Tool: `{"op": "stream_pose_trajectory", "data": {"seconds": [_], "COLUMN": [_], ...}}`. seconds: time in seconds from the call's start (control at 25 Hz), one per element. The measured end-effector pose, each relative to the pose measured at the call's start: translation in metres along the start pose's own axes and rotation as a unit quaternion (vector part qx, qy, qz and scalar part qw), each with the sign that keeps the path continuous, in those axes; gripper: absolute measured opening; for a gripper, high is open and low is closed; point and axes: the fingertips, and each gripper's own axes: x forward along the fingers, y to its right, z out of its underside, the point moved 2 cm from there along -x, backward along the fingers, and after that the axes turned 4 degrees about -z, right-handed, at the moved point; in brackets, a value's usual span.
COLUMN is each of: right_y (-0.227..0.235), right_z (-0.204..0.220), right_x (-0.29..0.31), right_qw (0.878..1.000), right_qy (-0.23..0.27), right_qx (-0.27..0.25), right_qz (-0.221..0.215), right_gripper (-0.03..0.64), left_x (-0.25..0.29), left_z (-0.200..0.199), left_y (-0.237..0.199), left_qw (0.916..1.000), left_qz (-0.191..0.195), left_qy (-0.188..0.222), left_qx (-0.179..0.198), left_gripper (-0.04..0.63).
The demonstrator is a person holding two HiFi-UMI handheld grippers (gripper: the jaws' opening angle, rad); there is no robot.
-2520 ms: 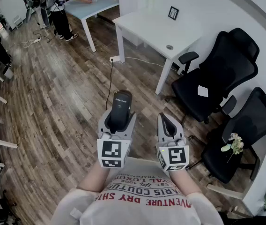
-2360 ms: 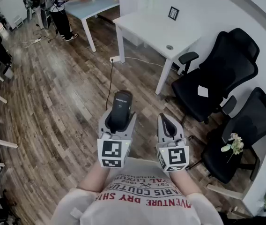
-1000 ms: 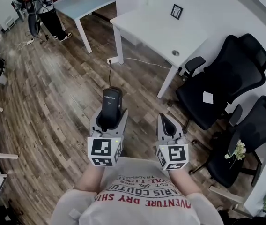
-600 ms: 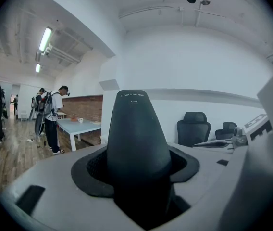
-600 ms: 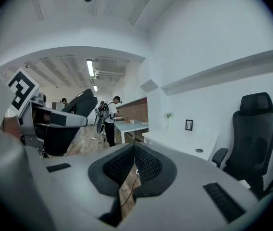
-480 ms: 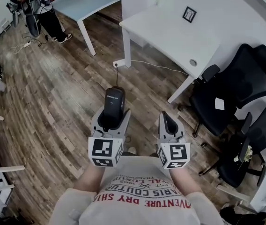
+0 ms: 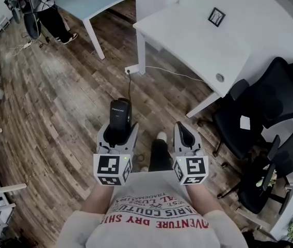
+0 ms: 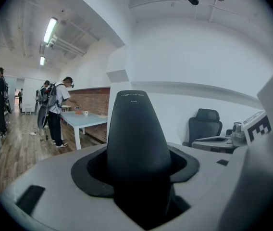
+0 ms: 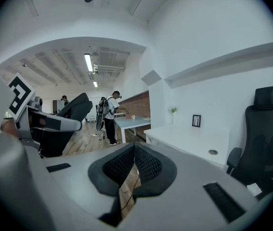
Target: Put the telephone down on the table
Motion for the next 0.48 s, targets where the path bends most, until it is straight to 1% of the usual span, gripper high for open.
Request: {"op": "stream_pose_trajectory", "data": {"seconds": [0.2, 0.48], "right_y": [0.042, 0.13], "right_z": [-0.013, -0.053], "right_x": [0.066, 0.152], "right_qw": [1.0, 1.0], "right_qy": [0.003, 0.007], "right_qx": [0.008, -0.011], "right_qz": [-0.012, -0.018], "right_gripper": [0.025, 0.025], "left_x": [0.067, 0.189], "left_z": [-0.02, -0.079], "left_y": [-0.01, -0.002], "left_qw": [0.9999, 0.9998], "left_qz": [-0.013, -0.013], "left_qy": [-0.004, 0.015], "left_qx": [0.006, 0.009], "left_gripper": [0.299, 0.299]}}
